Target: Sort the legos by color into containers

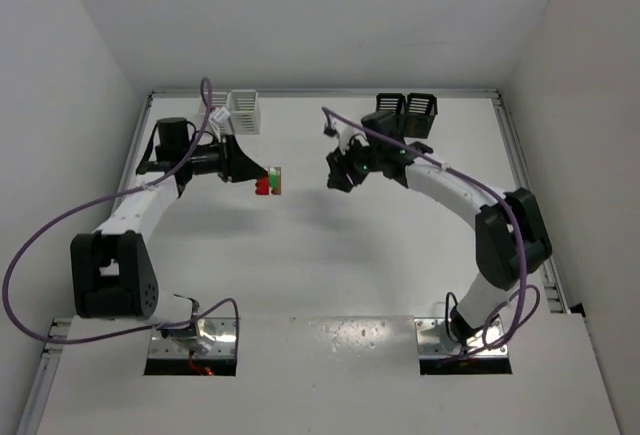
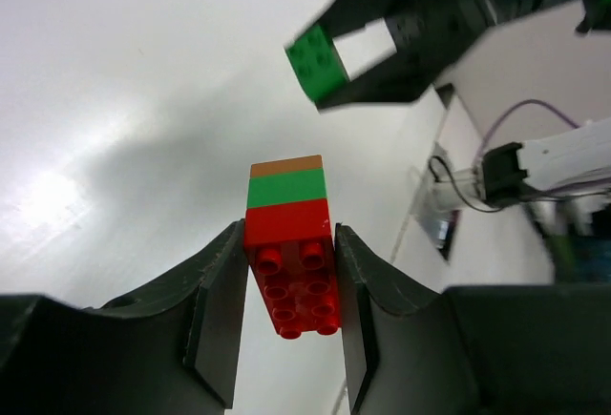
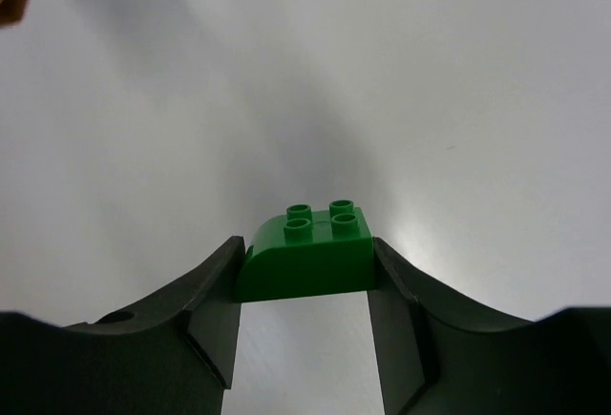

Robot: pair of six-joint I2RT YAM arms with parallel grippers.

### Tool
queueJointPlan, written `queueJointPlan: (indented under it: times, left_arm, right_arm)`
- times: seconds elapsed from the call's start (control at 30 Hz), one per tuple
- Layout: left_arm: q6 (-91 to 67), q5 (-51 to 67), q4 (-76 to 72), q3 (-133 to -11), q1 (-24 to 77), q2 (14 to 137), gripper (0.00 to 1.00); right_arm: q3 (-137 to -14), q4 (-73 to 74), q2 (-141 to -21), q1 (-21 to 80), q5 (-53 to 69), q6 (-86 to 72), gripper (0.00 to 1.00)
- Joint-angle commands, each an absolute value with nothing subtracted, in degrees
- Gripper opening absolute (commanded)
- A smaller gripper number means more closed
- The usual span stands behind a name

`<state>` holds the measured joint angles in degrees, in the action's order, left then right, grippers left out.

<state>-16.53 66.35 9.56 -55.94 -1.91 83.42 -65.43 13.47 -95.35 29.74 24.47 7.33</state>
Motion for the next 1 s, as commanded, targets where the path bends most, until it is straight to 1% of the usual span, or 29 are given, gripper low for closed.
queueJointPlan:
  times: [0.0, 0.1, 0.2, 0.3, 0.4, 0.5, 0.73, 0.97]
  left_arm:
    - [-10.73, 60.3, 8.96, -55.9, -2.19, 76.12, 0.18]
    - [-11.24, 58.19, 8.96, -55.9, -5.26, 72.43, 0.18]
    - [-11.25, 58.18, 8.96, -55.9, -8.07, 70.58, 0.18]
    - [-11.25, 59.24, 9.49, -54.76, -8.7, 69.96, 0.18]
    - [-11.25, 59.24, 9.49, -54.23, -8.7, 69.43, 0.18]
    - [-11.25, 58.71, 9.49, -54.23, -8.7, 69.43, 0.18]
    - [-14.58, 56.87, 7.56, -54.76, -8.09, 70.58, 0.18]
    - [-16.43, 55.72, 4.93, -54.76, -6.42, 71.1, 0.18]
  right_arm:
    - [-77.91, 12.38, -99.13, 27.6, 21.62, 0.54, 0.0]
    - [-86.53, 13.54, -104.14, 27.08, 22.41, -2.44, 0.0]
    - [-91.74, 13.54, -107.66, 26.46, 19.7, -3.96, 0.0]
    - [-95.96, 13.01, -109.94, 25.41, 11.45, -3.96, 0.0]
    - [-101.33, 13.01, -114.69, 20.68, 3.01, -4.48, 0.0]
    - [-104.23, 13.01, -118.12, 17.76, 0.27, -4.48, 0.0]
    - [-108.54, 15.55, -123.05, 10.91, 0.97, -3.96, 0.0]
    - [-111.09, 15.56, -125.86, 8.62, 0.97, -3.96, 0.01]
